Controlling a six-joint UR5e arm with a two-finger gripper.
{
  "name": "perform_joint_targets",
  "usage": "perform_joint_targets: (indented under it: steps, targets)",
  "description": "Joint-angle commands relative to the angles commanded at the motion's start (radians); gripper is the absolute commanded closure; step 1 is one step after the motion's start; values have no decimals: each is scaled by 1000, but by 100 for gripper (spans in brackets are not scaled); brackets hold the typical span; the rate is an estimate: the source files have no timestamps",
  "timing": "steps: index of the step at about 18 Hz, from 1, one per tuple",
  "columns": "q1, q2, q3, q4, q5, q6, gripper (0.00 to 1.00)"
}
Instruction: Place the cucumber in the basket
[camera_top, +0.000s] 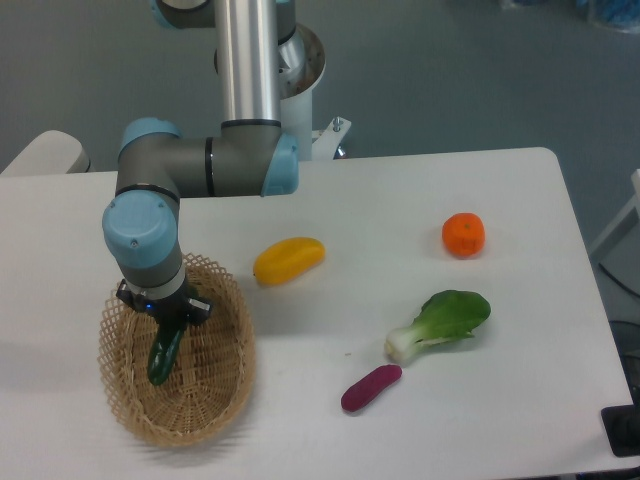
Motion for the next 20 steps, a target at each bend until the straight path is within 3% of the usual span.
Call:
perform_joint_targets:
  steps: [3, 4, 8, 12, 20]
  targets:
    - [0, -6, 3, 34, 0, 3, 34]
    - [0, -6, 5, 43, 0, 6, 2]
    - [1, 5, 49, 71, 14, 31, 0]
    - [21, 34, 110, 69, 141, 162, 0]
    - [271, 144, 112, 51, 152, 660, 0]
